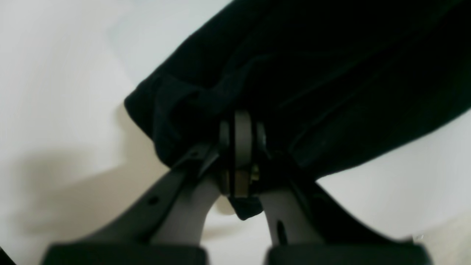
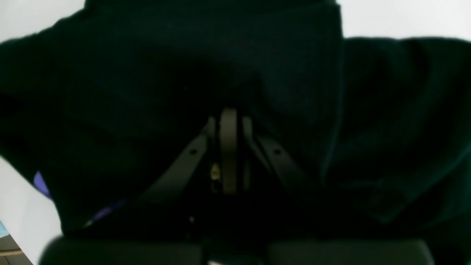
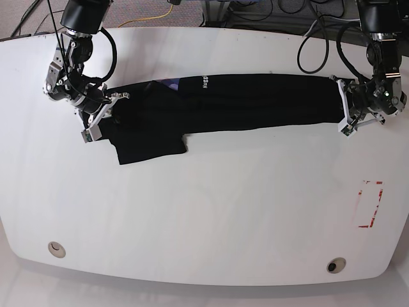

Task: Layout the t-shirt on the table in an organized manner, then fold the t-shirt properly
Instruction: 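Regrasp the strip end with the right gripper and pull it taut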

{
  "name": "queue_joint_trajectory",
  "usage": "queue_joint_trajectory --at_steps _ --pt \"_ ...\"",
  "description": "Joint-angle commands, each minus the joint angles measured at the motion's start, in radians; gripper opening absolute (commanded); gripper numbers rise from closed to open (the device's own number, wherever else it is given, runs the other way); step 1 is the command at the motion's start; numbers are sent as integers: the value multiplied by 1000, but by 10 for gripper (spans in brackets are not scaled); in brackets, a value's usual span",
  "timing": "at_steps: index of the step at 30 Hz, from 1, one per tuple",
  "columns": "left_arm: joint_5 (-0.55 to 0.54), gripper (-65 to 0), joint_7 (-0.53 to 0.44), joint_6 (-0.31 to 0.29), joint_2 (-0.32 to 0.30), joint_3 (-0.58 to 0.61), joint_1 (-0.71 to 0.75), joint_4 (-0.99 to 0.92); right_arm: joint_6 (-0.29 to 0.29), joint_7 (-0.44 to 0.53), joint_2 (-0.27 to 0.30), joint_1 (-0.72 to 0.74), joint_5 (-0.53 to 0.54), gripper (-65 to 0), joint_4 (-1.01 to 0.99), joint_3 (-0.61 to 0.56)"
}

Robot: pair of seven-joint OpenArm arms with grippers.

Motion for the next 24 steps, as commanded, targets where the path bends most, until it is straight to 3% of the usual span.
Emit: queue_joint_trajectory --at_steps 1,8,16,24 --pt "51 -650 44 7 15 21 -16 -74 -9 -46 9 0 -49 -634 6 4" --pt "51 -649 48 7 26 49 -143 -156 -9 -43 14 0 -44 -634 6 5" --pt "51 -649 48 7 25 101 -157 -139 -9 -52 14 -6 -26 -634 103 5" --pt "51 -649 48 7 25 103 -157 -139 -9 -176 6 23 94 -602 266 108"
